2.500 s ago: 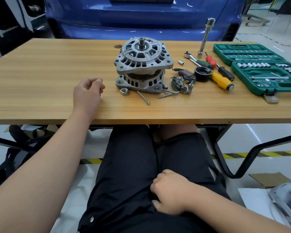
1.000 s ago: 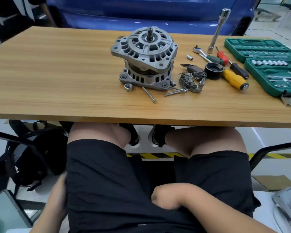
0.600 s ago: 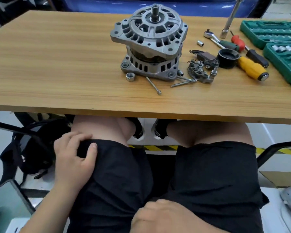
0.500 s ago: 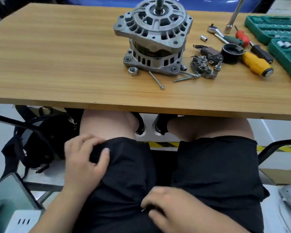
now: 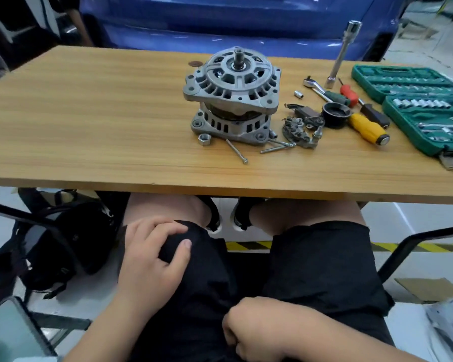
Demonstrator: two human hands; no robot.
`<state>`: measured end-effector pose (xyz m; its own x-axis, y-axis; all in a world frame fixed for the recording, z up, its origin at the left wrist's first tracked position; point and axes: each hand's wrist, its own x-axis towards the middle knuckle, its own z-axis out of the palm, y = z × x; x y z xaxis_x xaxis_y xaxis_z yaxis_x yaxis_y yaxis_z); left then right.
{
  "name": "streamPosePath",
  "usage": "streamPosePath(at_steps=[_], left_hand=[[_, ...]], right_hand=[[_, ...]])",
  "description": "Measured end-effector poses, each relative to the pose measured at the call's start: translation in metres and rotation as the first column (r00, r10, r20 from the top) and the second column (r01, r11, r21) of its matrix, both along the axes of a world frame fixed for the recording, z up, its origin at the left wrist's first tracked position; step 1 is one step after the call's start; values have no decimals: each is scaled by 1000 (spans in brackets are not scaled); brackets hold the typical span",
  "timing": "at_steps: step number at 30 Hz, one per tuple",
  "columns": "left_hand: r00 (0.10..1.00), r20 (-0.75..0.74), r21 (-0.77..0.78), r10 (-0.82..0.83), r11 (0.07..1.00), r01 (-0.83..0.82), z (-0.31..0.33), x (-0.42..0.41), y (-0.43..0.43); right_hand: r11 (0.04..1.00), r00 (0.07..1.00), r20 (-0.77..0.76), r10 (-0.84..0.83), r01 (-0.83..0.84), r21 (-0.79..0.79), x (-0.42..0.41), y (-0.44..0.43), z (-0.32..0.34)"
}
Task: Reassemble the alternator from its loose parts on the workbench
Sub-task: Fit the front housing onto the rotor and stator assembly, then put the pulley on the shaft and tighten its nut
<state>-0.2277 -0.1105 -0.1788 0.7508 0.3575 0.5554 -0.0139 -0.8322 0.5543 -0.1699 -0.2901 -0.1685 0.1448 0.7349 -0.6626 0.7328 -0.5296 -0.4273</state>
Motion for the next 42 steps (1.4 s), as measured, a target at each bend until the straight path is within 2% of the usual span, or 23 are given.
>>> streamPosePath(at_steps=[2, 4, 6, 7, 8, 9, 10, 12, 14, 15, 17, 19, 22, 25, 27, 30, 35, 37, 38, 39, 40, 41, 42], left_hand=[[1000, 20, -64, -14, 998, 15, 13, 4, -3], [998, 52, -149, -45, 987, 53, 30, 11, -3], [989, 116, -187, -87, 976, 108, 46, 26, 0], [984, 149, -191, -103, 973, 131, 54, 34, 3], [977, 186, -208, -105, 968, 144, 62, 52, 7], [971, 226, -252, -80, 958, 137, 69, 70, 12], [966, 257, -319, -25, 941, 109, 76, 89, 18], [967, 237, -508, 97, 861, 38, 86, 131, 29], [994, 83, -689, 75, 725, 3, 93, 185, 41], [999, 27, -762, 23, 648, 6, 94, 201, 44], [998, 30, -855, -59, 516, 56, 90, 226, 54], [980, 116, -881, -164, 438, 178, 88, 235, 62], [950, 192, -874, -246, 397, 280, 86, 241, 67], [938, 216, -877, -270, 369, 308, 83, 243, 66], [922, 245, -854, -300, 384, 352, 80, 238, 66], [897, 276, -783, -344, 461, 418, 66, 228, 71], [895, 240, -772, -377, 484, 411, 62, 225, 70], [896, 243, -788, -373, 463, 406, 66, 226, 72], [895, 239, -795, -376, 455, 403, 68, 226, 73], [893, 232, -795, -386, 454, 402, 69, 226, 73], [888, 227, -789, -400, 459, 408, 69, 225, 73], [885, 226, -780, -406, 470, 414, 69, 225, 72], [887, 228, -771, -402, 482, 417, 68, 225, 72]], right_hand=[[994, 995, -86, -53, 61, 89, 11, -1, 13], [937, 943, -252, -220, 275, 214, 35, -9, 35], [763, 826, -388, -408, 542, 351, 73, -23, 61], [640, 779, -387, -494, 627, 445, 92, -30, 72], [532, 753, -304, -583, 637, 557, 116, -35, 81], [481, 722, -160, -673, 592, 647, 135, -38, 89], [502, 687, 8, -727, 524, 688, 151, -37, 93], [651, 642, 292, -709, 436, 621, 171, -29, 92], [744, 616, 450, -646, 378, 551, 188, -24, 86], [752, 601, 488, -633, 331, 570, 188, -24, 83], [632, 578, 418, -701, 233, 739, 196, -33, 85], [481, 538, 307, -785, 218, 849, 208, -44, 94], [296, 475, 112, -873, 334, 895, 228, -44, 112], [120, 556, -243, -795, 536, 836, 230, -8, 133], [178, 633, -317, -706, 593, 785, 225, 23, 140], [311, 692, -179, -700, 520, 796, 226, 54, 141], [295, 693, -161, -703, 489, 820, 247, 40, 148], [209, 569, -111, -815, 466, 860, 274, 12, 151], [254, 487, -5, -873, 464, 848, 291, -6, 153], [400, 442, 171, -881, 502, 767, 305, -23, 154], [558, 448, 341, -826, 570, 603, 317, -38, 153], [664, 484, 466, -741, 632, 400, 325, -48, 149], [718, 523, 543, -657, 654, 239, 329, -52, 145]])
